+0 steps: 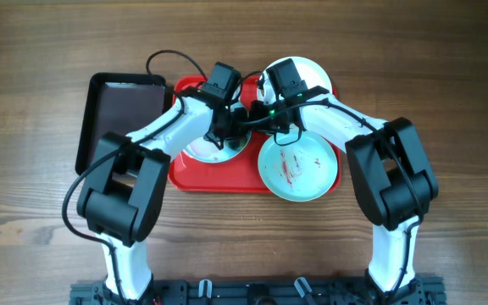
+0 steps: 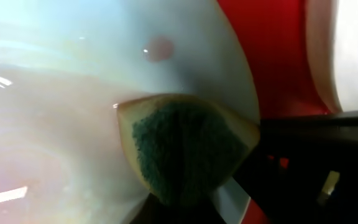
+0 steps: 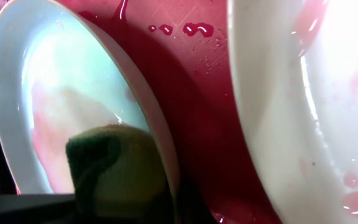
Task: Clean dirty plates on tray and stack at the side
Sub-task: 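Continue wiping the plate surface with the sponge in circular strokes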
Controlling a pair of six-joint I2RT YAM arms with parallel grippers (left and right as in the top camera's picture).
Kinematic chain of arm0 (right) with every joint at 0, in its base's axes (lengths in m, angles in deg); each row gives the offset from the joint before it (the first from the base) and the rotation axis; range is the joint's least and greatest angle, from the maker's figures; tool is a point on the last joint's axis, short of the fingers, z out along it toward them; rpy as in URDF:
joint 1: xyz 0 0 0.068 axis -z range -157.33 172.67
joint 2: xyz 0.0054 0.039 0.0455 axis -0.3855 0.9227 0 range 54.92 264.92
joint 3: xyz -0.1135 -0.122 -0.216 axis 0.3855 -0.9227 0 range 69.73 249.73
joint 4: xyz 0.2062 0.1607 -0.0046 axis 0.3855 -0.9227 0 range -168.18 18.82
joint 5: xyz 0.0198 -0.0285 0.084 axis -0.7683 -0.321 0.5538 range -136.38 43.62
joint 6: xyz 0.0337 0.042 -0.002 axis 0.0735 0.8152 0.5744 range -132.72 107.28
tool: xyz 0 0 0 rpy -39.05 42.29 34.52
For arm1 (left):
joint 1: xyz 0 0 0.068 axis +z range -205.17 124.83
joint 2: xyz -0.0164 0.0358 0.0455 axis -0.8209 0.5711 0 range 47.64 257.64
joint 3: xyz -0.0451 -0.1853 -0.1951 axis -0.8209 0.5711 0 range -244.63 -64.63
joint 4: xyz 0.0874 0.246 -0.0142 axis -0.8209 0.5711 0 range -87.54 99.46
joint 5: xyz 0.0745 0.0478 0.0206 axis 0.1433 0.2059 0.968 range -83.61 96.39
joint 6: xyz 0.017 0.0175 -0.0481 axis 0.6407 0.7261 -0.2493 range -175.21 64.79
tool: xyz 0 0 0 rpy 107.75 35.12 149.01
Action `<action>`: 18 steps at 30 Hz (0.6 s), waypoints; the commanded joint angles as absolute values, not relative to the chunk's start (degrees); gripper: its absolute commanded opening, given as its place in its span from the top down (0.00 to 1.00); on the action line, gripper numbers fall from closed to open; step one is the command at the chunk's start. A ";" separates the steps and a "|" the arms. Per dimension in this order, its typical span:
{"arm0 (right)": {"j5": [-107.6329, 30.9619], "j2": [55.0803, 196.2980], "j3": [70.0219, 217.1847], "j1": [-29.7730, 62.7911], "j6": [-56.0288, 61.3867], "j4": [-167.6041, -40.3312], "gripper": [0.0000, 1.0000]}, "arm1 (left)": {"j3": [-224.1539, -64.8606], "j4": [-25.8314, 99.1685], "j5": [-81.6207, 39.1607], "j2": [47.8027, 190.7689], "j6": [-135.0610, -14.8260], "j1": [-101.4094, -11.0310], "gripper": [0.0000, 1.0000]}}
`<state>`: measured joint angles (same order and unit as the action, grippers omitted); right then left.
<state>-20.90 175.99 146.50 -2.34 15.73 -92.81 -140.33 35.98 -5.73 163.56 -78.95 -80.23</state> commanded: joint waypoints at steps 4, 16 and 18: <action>-19.75 178.46 146.11 -3.17 14.42 -93.22 0.96 | -138.56 30.17 -16.31 166.16 -81.23 -73.74 0.96; -19.79 178.46 146.11 -3.17 14.37 -93.12 0.96 | -138.56 20.13 -16.86 166.27 -81.18 -72.32 0.96; -19.96 178.46 146.11 -3.17 14.42 -93.12 0.96 | -138.56 20.00 -18.87 166.27 -81.18 -72.32 0.96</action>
